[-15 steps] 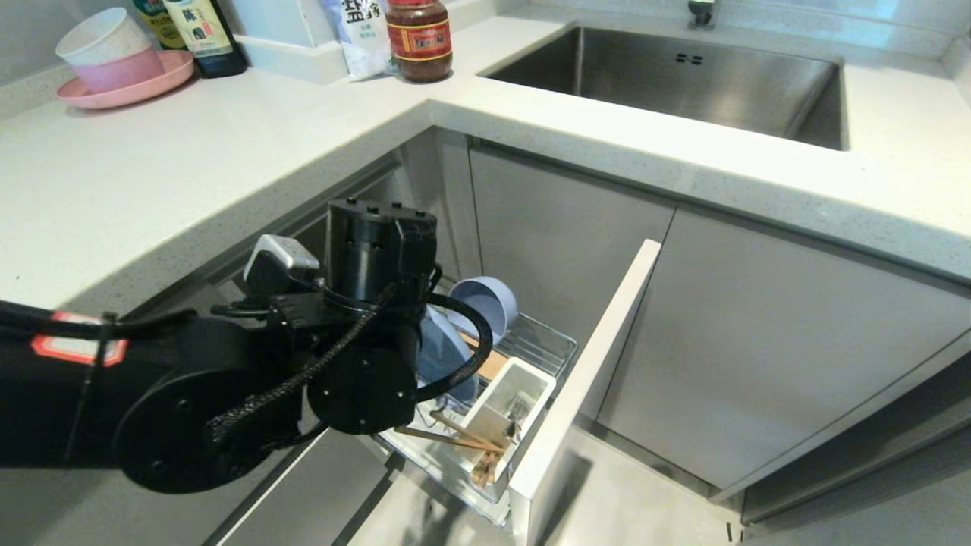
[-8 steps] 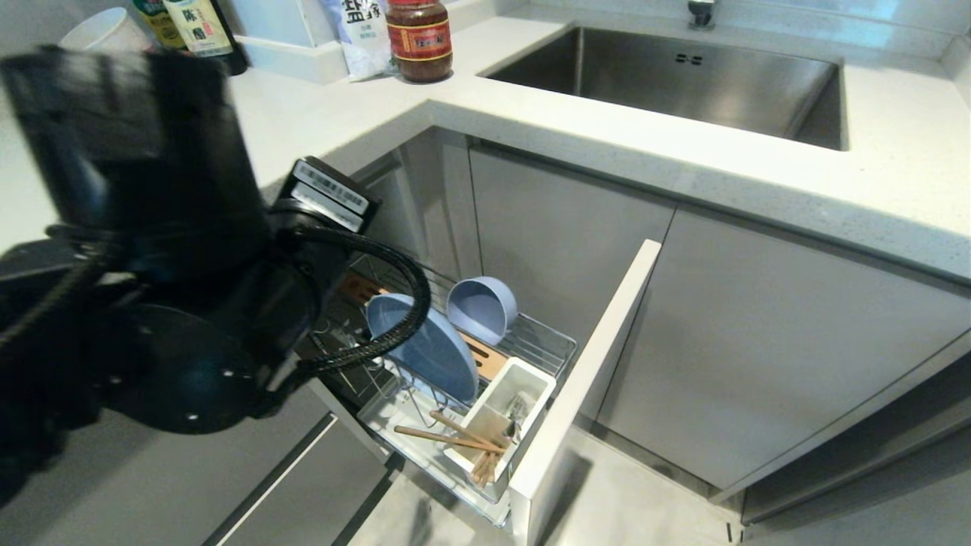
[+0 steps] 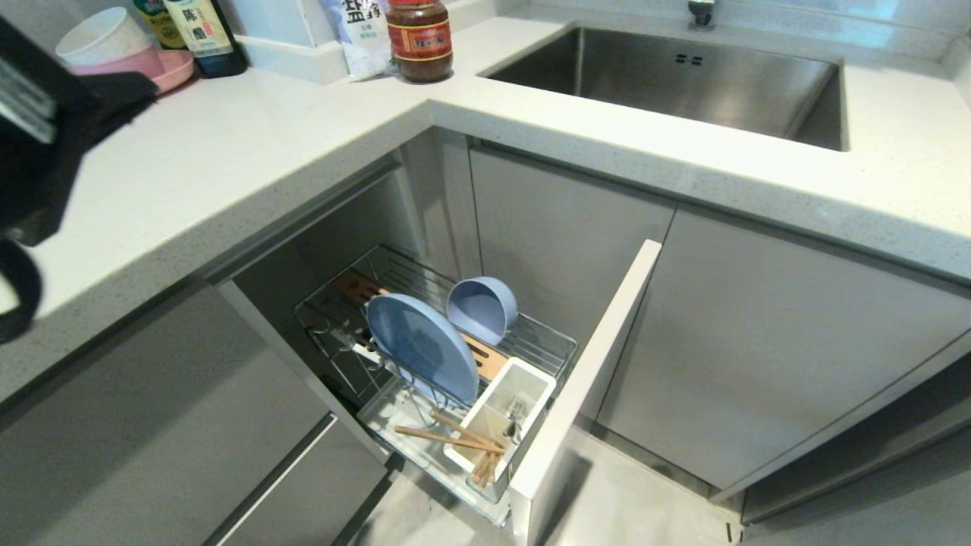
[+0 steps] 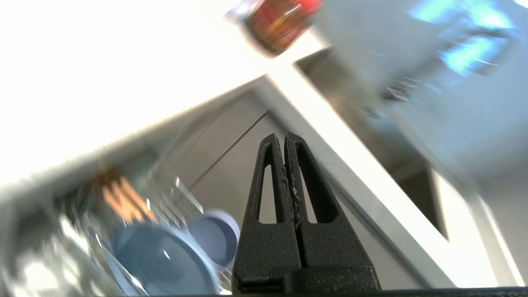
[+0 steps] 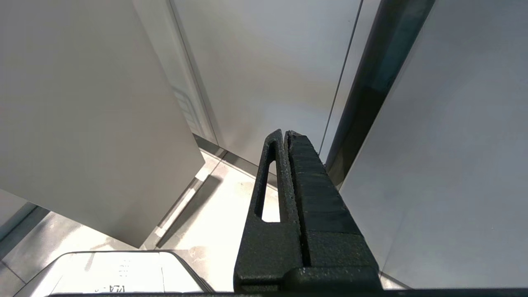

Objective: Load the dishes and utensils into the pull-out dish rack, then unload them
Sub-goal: Take the plate out of the cupboard

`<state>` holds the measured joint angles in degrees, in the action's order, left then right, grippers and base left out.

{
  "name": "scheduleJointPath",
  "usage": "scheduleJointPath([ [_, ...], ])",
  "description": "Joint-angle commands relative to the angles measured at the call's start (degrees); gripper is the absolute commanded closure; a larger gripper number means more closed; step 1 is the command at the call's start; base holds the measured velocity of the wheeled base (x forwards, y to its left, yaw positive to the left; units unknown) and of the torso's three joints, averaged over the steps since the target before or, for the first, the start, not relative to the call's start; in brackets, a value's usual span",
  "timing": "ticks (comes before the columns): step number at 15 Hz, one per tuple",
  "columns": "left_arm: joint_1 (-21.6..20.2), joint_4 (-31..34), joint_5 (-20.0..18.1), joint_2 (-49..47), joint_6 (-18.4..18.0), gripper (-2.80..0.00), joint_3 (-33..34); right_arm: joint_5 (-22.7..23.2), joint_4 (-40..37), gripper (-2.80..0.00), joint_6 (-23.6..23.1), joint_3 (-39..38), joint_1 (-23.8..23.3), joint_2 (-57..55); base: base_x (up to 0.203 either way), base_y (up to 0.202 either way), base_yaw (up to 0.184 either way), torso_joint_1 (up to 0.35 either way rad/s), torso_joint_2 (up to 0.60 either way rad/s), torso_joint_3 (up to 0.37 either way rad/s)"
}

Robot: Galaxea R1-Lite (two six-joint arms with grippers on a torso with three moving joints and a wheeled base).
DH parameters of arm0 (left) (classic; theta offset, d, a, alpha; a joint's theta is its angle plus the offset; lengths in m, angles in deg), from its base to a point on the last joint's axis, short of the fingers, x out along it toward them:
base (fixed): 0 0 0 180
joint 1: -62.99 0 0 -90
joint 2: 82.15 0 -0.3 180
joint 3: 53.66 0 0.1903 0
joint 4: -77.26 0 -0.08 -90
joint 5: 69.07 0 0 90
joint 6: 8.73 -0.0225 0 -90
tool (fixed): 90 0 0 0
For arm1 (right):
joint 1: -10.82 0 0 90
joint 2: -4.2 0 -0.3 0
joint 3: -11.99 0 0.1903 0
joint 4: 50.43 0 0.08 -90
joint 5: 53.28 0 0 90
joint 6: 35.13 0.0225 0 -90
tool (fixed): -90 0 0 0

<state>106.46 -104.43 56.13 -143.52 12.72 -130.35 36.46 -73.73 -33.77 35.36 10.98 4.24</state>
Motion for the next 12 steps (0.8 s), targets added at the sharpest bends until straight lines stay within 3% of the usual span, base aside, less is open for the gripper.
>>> scheduleJointPath([
  [1, -9.47, 6.70, -25.62, 14.79, -4.47, 0.00, 0.57, -0.01, 0.01, 0.00, -0.05, -0.09, 0.02, 0.23, 0.000, 0.000, 0.000, 0.000, 0.00, 0.000],
  [4, -23.95, 20.02, -46.51, 25.84, -14.72, 0.00, 0.34, -0.01, 0.01, 0.00, 0.04, -0.09, 0.02, 0.23, 0.000, 0.000, 0.000, 0.000, 0.00, 0.000],
  [6, -30.78, 30.59, -53.46, 33.18, -19.06, 0.00, -0.85, -0.01, 0.01, 0.00, 0.01, -0.09, 0.02, 0.23, 0.000, 0.000, 0.000, 0.000, 0.00, 0.000],
  [8, -35.61, 40.11, -54.83, 41.09, -20.58, 0.00, -0.83, -0.01, 0.02, 0.00, 0.04, -0.09, 0.02, 0.23, 0.000, 0.000, 0.000, 0.000, 0.00, 0.000],
  [9, -37.29, 44.18, -53.47, 44.18, -20.74, 0.00, -0.68, -0.01, 0.01, 0.00, 0.04, -0.09, 0.02, 0.23, 0.000, 0.000, 0.000, 0.000, 0.00, 0.000],
  [11, -41.50, 46.95, -46.01, 48.16, -20.64, 0.00, 0.83, -0.01, 0.01, 0.00, 0.03, -0.09, 0.02, 0.23, 0.000, 0.000, 0.000, 0.000, 0.00, 0.000],
  [12, -42.11, 47.49, -46.37, 50.68, -20.86, 0.00, 3.05, -0.01, 0.01, 0.00, 0.03, -0.09, 0.02, 0.23, 0.000, 0.000, 0.000, 0.000, 0.00, 0.000],
])
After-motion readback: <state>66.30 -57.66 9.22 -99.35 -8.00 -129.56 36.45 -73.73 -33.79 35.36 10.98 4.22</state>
